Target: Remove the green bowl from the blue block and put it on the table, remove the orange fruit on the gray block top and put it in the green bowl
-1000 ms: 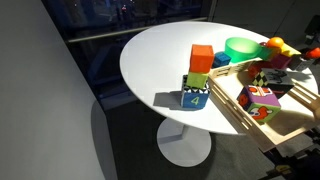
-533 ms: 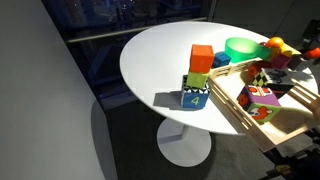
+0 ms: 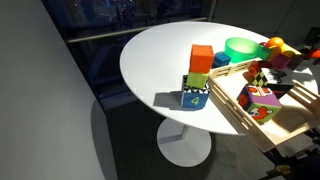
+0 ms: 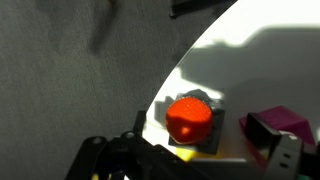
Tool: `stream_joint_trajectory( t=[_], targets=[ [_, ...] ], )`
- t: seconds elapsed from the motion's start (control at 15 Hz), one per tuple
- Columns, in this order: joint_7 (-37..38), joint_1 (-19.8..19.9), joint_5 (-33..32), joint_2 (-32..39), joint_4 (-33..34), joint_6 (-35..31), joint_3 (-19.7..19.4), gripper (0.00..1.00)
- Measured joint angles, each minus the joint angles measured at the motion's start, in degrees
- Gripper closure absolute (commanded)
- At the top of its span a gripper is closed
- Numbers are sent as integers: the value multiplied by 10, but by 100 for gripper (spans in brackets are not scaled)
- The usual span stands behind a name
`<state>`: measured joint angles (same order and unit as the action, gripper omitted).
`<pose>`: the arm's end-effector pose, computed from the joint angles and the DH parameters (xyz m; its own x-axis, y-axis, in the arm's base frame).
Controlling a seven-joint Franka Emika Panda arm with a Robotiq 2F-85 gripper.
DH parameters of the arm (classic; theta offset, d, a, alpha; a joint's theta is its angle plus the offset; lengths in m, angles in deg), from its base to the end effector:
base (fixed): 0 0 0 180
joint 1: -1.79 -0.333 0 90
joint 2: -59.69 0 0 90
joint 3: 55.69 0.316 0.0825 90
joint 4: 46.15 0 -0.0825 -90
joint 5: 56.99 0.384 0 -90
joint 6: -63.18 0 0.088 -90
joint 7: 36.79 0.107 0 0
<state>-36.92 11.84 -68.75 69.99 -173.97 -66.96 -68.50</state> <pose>0.4848 -0.2101 0.2831 0.9541 -0.2598 -0.1491 -0.2331 -0.9565 0.1751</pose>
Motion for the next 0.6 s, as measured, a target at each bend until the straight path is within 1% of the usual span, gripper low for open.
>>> stream_joint_trajectory(
  t=[0.07, 0.13, 0.53, 0.6],
  targets=[
    [0, 0, -2, 1, 0, -2, -1, 25],
    [0, 0, -3, 3, -1, -4, -2, 26],
    [0, 2, -18, 7, -3, -12, -6, 75],
    [0, 2, -19, 7, -3, -12, -6, 77]
  ],
)
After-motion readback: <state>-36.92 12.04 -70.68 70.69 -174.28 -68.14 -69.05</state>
